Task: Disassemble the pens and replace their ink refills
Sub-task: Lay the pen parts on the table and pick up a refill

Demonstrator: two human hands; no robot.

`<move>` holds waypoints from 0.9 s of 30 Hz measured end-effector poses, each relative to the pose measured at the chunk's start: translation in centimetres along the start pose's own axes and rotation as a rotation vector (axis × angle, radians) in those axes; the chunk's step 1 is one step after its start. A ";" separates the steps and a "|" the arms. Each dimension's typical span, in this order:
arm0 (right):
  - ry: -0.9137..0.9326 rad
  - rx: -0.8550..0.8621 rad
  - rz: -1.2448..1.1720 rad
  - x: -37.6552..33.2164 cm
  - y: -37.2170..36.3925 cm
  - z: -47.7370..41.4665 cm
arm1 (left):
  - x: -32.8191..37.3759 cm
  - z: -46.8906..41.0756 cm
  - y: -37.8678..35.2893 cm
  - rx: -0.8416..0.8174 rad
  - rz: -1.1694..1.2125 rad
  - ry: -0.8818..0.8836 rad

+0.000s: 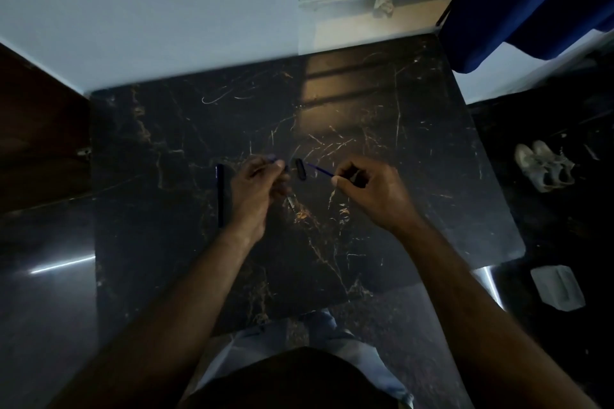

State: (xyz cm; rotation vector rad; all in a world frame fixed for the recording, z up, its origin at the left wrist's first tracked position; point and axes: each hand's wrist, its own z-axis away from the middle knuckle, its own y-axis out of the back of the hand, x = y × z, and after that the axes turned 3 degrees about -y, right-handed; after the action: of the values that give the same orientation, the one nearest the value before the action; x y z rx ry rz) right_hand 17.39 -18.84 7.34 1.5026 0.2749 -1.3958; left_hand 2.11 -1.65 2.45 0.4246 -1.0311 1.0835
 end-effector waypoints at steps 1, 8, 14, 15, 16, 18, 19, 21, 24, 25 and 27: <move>-0.010 0.011 -0.017 0.4 0.1 0.2 | -0.6 -0.3 0.4 0.001 -0.128 0.009; -0.049 0.059 -0.089 2.1 0.3 1.1 | -4.3 -1.9 -0.8 -0.207 -0.984 -0.185; -0.063 0.062 -0.085 2.8 0.4 1.4 | -5.1 -2.4 -2.9 -0.280 -1.432 -0.395; -0.062 0.059 -0.085 2.9 0.4 1.5 | -5.2 -2.4 -3.0 -0.286 -1.444 -0.409; -0.058 0.053 -0.084 3.0 0.4 1.6 | -5.3 -2.4 -3.0 -0.291 -1.448 -0.416; -0.052 0.040 -0.090 3.2 0.4 1.8 | -5.6 -2.3 -2.9 -0.298 -1.451 -0.423; -0.051 0.037 -0.095 3.2 0.5 1.9 | -5.7 -2.3 -2.8 -0.298 -1.451 -0.427; -0.054 0.033 -0.099 3.3 0.5 1.9 | -5.7 -2.2 -2.6 -0.284 -1.451 -0.434; -0.049 0.032 -0.102 3.4 0.5 2.0 | -5.7 -2.0 -2.5 -0.267 -1.447 -0.445; -0.051 0.033 -0.100 3.4 0.4 1.9 | -5.6 -2.0 -2.5 -0.266 -1.445 -0.449; -0.060 0.033 -0.101 3.4 0.4 1.9 | -5.5 -1.9 -2.5 -0.263 -1.448 -0.460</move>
State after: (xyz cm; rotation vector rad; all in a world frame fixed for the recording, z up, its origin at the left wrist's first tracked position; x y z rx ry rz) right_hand 17.51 -21.98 5.08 1.4886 0.2945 -1.5294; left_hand 4.71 -4.27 -2.74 1.0001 -0.9032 -0.4597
